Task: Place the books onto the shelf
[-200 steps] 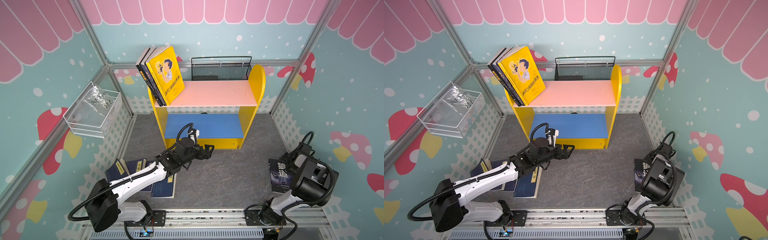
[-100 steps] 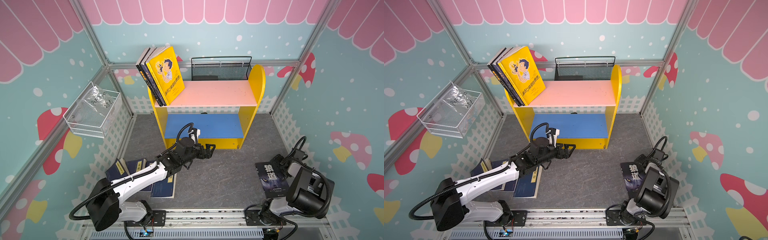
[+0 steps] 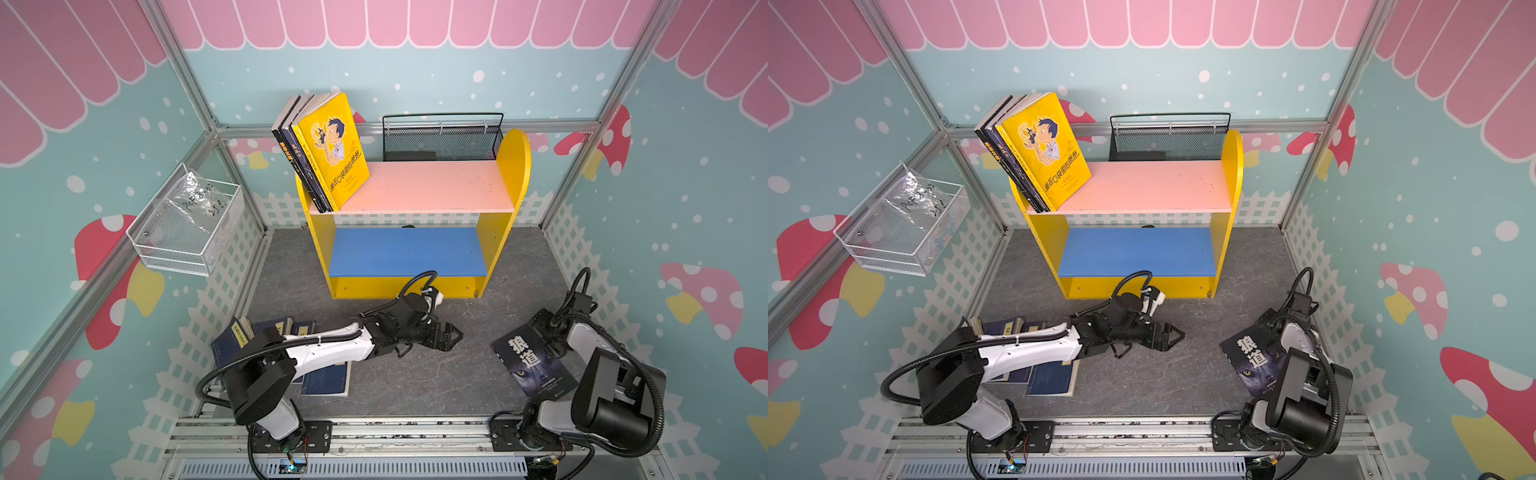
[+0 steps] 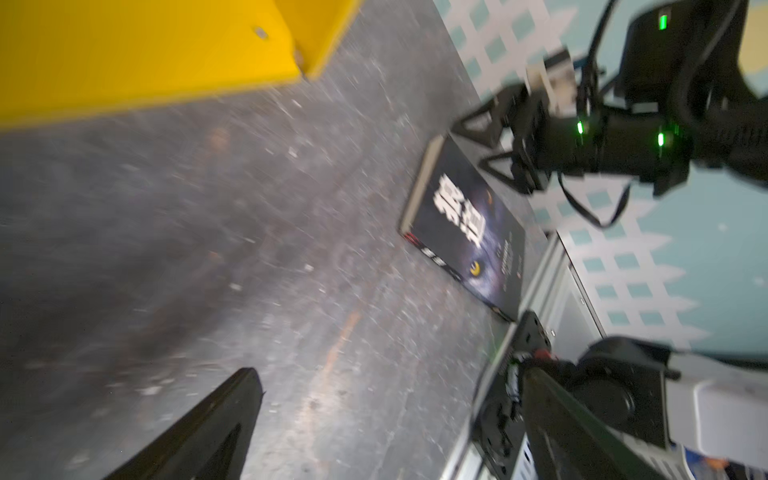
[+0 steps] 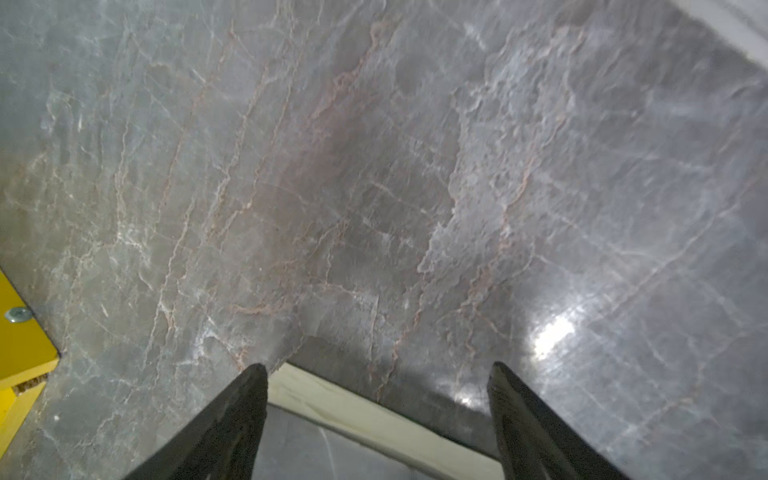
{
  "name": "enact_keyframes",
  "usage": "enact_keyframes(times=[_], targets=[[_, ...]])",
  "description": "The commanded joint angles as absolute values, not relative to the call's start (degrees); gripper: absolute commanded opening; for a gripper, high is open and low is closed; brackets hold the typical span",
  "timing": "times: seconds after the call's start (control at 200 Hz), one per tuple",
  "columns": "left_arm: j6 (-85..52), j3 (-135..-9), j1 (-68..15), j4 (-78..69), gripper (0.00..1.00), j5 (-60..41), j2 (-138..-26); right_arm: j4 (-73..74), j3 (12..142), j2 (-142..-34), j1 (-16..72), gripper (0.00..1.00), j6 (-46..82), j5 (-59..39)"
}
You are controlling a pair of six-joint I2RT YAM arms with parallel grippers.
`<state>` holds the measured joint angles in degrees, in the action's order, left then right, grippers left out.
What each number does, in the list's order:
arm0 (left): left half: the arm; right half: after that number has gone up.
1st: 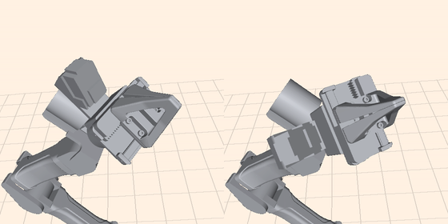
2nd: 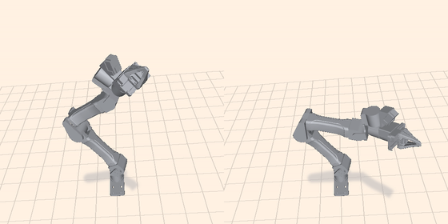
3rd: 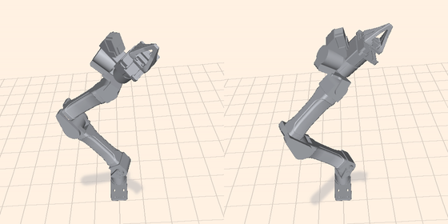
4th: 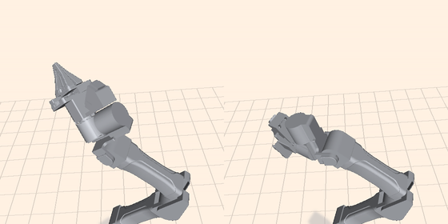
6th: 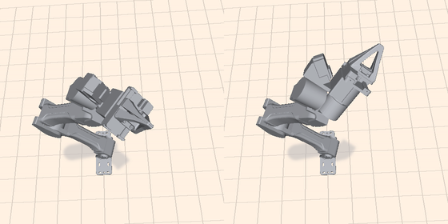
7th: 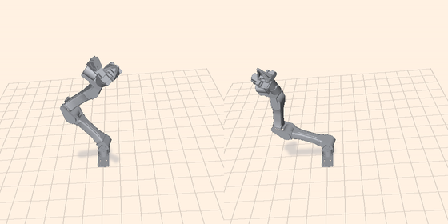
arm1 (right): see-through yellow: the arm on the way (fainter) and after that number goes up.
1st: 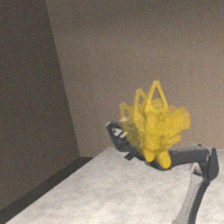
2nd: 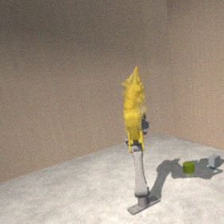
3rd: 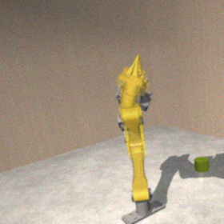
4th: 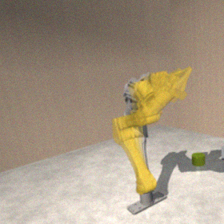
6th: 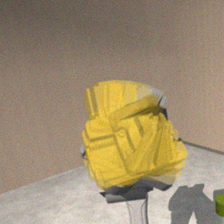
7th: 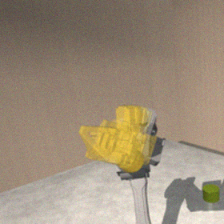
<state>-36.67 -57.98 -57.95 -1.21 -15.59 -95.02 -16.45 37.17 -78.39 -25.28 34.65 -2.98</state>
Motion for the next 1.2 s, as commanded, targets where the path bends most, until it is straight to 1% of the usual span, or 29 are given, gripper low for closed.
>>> enact_keyframes(times=[0.0, 0.09, 0.24, 0.38, 0.67, 0.916, 1.066, 1.196], targets=[[-40.28, -61.85, -62.09, -4.51, 0.99, -20.58, -99.07, -19.15, 39.13, -79.78, -26.11, 0.85, 32.37, -0.06], [-42.75, -65.33, -63.71, -5.84, 1.0, -21.09, -104.24, -18.73, 39.36, -80.56, -26.52, 0.85, 31.6, -0.32], [-48.87, -70.18, -64.7, -10.53, 0.99, -22.23, -112.46, -16.74, 38.07, -81.54, -26.55, 0.85, 30.65, -4.04], [-53.65, -77.43, -66.19, -10.05, 0.99, -21.62, -119.7, -13.38, 34.17, -81.23, -26.61, 0.85, 31.49, -7.87], [-55.85, -91.62, -68.5, 2.91, 0.99, -14.24, -129.53, -8.94, 28.76, -80.5, -26.48, 0.84, 31.57, -14.03], [-57.52, -100.21, -68.52, 6.09, 0.99, -12.22, -135.71, -8.08, 26.98, -79.86, -26.49, 0.84, 31.25, -15.85], [-59.78, -101.46, -66.92, 1.46, 0.99, -14.4, -138.06, -6.23, 23.22, -77.56, -25.74, 0.84, 34.64, -17.82], [-60.0, -96.51, -64.31, -3.48, 0.99, -13.93, -135.29, -5.58, 20.82, -75.41, -22.79, 0.83, 38.02, -18.81]])
